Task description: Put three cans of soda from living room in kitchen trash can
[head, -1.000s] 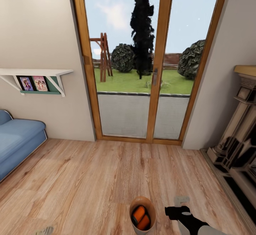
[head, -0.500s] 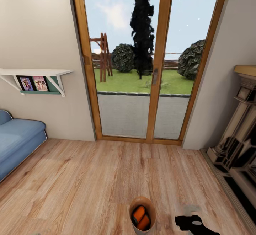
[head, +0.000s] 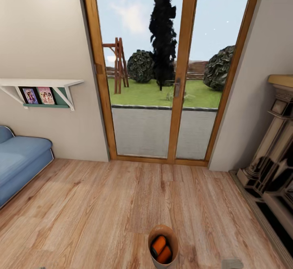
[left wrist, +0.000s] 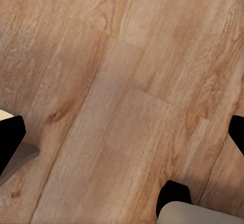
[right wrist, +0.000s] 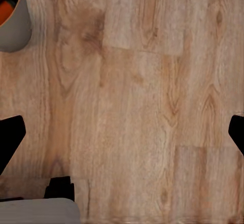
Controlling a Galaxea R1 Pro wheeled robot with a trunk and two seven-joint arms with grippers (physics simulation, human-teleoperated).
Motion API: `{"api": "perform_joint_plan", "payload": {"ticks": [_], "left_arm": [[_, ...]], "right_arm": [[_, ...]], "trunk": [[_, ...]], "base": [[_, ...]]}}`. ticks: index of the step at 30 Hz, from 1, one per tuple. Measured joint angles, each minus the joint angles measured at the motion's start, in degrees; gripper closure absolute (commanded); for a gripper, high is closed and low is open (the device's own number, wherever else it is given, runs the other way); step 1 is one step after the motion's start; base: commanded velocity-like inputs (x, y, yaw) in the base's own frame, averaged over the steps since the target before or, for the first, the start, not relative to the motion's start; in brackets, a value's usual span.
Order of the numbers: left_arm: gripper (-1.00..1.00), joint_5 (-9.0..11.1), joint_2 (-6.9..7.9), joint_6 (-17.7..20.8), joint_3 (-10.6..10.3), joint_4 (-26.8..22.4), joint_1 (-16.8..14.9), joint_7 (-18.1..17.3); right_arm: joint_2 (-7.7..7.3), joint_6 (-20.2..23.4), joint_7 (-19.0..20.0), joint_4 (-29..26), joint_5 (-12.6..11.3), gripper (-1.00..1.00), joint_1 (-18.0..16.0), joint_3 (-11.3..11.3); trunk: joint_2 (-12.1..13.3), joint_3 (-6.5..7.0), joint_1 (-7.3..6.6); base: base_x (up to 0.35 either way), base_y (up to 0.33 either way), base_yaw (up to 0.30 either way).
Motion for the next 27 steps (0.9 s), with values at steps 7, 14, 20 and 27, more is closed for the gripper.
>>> {"api": "perform_joint_plan", "payload": {"ticks": [7,14,20,27], "left_arm": [[-1.00,0.02,-0.21,0.02,-0.03,0.03,0.00,0.02],[-1.00,0.02,-0.79,0.03,-0.01,0.04,0.00,0.02],[-1.00,0.02,-1.05,0.02,-0.02,0.08,0.00,0.02],[-1.00,0.04,-1.52,0.02,-0.02,0.11,0.00,0.02]], "right_arm": [[-0.05,0.15,-0.02,3.51,0.04,-1.00,1.45,0.01],[-0.05,0.20,0.00,4.35,0.12,-1.00,3.38,0.01],[0.01,0.21,0.11,4.46,0.12,-1.00,6.49,0.07],[0.23,0.13,0.24,4.54,-0.01,-1.00,9.89,0.03]], "trunk": [[0.00,0.00,0.00],[0.00,0.00,0.00],[0.00,0.00,0.00],[0.00,0.00,0.00]], "base": [[0.000,0.000,0.000],[0.000,0.000,0.000],[0.000,0.000,0.000],[0.000,0.000,0.000]]}}
